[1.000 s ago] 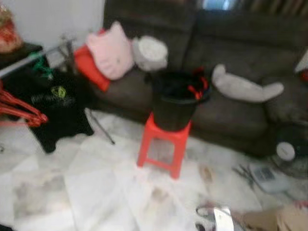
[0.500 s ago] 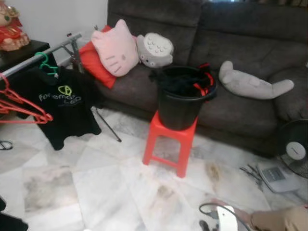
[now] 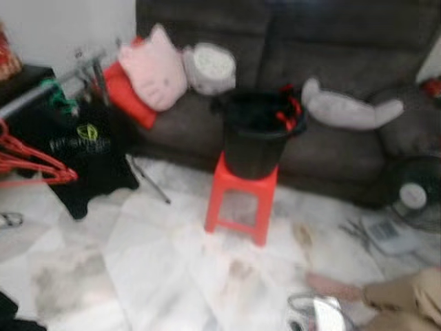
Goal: Hang hanger
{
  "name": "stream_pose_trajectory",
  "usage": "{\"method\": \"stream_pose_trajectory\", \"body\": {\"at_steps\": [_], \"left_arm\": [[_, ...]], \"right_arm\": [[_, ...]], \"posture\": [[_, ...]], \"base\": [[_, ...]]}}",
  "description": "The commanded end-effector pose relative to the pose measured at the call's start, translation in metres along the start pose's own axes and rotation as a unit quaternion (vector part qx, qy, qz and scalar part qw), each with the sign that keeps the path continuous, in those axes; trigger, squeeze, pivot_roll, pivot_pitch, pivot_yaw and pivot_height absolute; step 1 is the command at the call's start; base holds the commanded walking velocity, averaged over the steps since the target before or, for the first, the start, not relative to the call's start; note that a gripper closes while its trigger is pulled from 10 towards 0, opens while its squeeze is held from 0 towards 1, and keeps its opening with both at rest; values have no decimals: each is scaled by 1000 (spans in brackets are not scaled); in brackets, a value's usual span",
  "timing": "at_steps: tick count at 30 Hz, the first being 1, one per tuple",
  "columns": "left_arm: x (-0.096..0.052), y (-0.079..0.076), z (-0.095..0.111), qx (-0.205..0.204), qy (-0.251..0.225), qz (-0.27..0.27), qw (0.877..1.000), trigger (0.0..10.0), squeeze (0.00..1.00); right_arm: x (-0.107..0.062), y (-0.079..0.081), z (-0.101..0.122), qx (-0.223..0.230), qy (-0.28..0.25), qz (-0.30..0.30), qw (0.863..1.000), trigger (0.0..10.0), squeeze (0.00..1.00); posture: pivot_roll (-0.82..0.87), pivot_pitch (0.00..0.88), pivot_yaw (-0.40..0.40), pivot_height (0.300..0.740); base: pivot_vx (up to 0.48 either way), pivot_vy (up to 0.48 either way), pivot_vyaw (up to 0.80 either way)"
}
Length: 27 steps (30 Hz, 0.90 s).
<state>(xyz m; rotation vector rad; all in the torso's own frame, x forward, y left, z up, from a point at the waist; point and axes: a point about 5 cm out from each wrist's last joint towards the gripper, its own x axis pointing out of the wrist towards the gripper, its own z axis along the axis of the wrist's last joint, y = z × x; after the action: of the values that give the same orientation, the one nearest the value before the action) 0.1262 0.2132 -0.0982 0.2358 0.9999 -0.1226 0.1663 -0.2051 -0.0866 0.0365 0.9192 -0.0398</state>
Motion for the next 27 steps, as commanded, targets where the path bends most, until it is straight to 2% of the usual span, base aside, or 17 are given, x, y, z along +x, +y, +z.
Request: {"method": "stream_pose_trajectory", "body": {"at_steps": [1, 12, 17, 27], "left_arm": [[-4, 3, -13, -1, 24, 2, 1000, 10000, 0], [-5, 2, -16, 0, 27, 2, 1000, 10000, 0], [-5, 2, -17, 1, 28, 2, 1000, 10000, 0], [-6, 2, -20, 2, 31, 1, 1000, 10000, 0]], "right_arm": [[2, 9, 3, 1, -3, 13, 1000, 10000, 0], [2, 11, 4, 0, -6, 17, 1000, 10000, 0], [2, 11, 4, -18, -7, 17, 1000, 10000, 0], [2, 12, 3, -22, -3, 19, 1000, 10000, 0]], "posture": [[-40, 28, -24, 740], [-40, 28, -23, 740], [-39, 30, -23, 740], [-40, 32, -21, 740]], "base": [[0, 330, 0], [0, 331, 0], [0, 331, 0], [0, 330, 800]]}}
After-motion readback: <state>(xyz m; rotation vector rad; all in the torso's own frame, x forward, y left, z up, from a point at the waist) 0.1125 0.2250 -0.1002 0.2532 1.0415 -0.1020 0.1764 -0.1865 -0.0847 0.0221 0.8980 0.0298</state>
